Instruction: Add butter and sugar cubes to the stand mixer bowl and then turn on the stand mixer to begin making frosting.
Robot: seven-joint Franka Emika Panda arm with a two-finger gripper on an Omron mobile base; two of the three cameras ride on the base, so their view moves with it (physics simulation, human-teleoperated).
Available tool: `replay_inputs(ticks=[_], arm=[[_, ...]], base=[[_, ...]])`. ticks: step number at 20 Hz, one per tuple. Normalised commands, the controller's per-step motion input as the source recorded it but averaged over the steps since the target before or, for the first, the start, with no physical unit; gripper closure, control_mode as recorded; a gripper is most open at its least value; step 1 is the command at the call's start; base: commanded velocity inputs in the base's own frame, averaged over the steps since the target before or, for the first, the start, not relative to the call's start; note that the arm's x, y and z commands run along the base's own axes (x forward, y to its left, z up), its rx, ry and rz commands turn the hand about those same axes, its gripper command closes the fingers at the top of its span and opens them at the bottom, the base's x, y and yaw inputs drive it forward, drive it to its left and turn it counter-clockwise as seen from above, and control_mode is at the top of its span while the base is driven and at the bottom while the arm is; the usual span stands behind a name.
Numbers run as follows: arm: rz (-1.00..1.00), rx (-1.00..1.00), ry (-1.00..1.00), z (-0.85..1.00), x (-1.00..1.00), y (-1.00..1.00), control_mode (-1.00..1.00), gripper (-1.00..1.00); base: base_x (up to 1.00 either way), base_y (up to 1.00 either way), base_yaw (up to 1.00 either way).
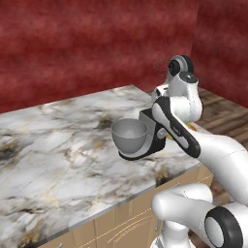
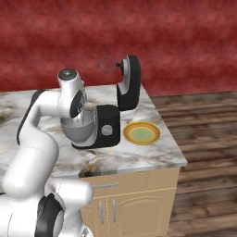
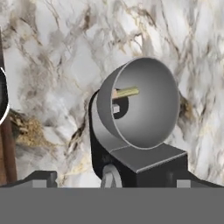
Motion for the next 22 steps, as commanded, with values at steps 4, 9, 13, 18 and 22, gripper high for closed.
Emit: replay_inputs(ticks=[4,9,13,18,22], arm=[[0.00,0.17,-0.06,0.44,-0.18,-0.71,-1.00,-1.00],[0.01,0.18,-0.01,0.39,-0.16,-0.74,-1.00,-1.00],[0.02,0.15,0.00,0.33,-0.12,-0.70,-1.00,-1.00],[0.03,0.14,0.00,0.27,-0.04,-0.66,-1.00,-1.00],[0.03,0.11,-0.02,0.03,0.00,-0.54,-1.00,-1.00]], base=[[0.00,0.00,0.00],[0.00,0.00,0.00],[0.00,0.00,0.00],[0.00,0.00,0.00],[0.00,0.00,0.00]])
